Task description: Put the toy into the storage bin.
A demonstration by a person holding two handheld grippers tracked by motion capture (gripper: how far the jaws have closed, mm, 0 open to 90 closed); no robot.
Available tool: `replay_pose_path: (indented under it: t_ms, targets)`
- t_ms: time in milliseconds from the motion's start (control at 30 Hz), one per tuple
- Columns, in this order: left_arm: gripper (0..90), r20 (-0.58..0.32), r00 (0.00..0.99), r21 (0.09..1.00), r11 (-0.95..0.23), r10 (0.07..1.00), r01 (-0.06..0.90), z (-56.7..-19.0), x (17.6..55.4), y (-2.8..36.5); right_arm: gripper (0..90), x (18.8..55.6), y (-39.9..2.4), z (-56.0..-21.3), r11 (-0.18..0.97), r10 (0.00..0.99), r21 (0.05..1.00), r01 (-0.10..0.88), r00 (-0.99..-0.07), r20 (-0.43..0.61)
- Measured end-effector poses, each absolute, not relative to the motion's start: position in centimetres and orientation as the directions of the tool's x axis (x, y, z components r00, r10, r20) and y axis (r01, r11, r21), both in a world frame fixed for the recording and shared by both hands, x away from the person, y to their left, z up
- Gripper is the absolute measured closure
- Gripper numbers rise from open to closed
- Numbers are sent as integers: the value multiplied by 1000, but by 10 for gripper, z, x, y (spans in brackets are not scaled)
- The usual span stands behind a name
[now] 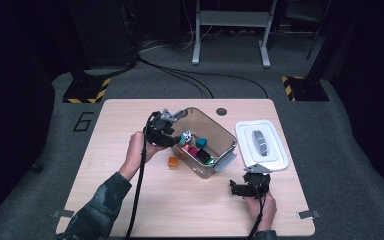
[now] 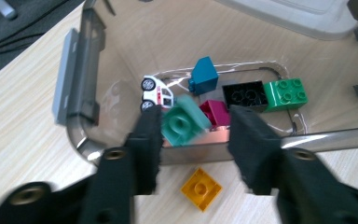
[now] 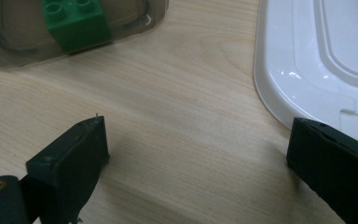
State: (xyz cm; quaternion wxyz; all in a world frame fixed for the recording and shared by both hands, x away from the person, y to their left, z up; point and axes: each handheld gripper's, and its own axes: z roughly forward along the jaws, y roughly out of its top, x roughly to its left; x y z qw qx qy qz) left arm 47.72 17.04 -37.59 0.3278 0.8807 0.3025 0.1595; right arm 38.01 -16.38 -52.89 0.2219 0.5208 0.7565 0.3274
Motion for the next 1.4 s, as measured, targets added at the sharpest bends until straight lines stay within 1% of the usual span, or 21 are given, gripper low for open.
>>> replay_pose_path:
  t_ms: [33, 100, 200, 400, 500, 667, 833, 1033, 1200, 1400]
  targets:
    - [421, 88, 761, 679, -598, 642, 426, -375, 475, 172, 45, 380, -164, -529, 242, 934, 726, 644, -358, 6]
    - [339, 88, 753, 699, -579, 652, 419, -375, 470, 178, 45, 380, -164, -529, 242, 934, 726, 644, -358, 6]
    - [237, 85, 738, 724, -550, 670, 416, -376, 460, 185, 45, 380, -164, -529, 243, 933, 727, 643, -359, 5]
    - [159, 95, 723, 739, -535, 684, 409, -384, 445, 200, 45, 380, -164, -529, 243, 933, 727, 643, -359, 5]
    - [154, 96, 715, 742, -529, 692, 412, -394, 441, 206, 45, 380, -164, -529, 243, 934, 726, 643, -358, 6]
    - [154, 63, 701, 752, -496, 710, 434, -418, 437, 212, 46, 380, -164, -529, 242, 934, 726, 643, -357, 6]
    - [151, 30, 683, 743, -473, 730, 473, -447, 436, 210, 46, 380, -164, -529, 243, 934, 727, 643, -358, 5]
    - [155, -4, 679, 714, -473, 734, 515, -477, 438, 200, 46, 380, -164, -529, 242, 934, 726, 643, -358, 6]
    - [162, -1, 675, 694, -486, 737, 531, -491, 444, 194, 46, 380, -164, -529, 243, 934, 727, 643, -358, 5]
    - [182, -5, 669, 690, -482, 743, 540, -502, 450, 188, 46, 380, -164, -529, 242, 934, 726, 644, -357, 6]
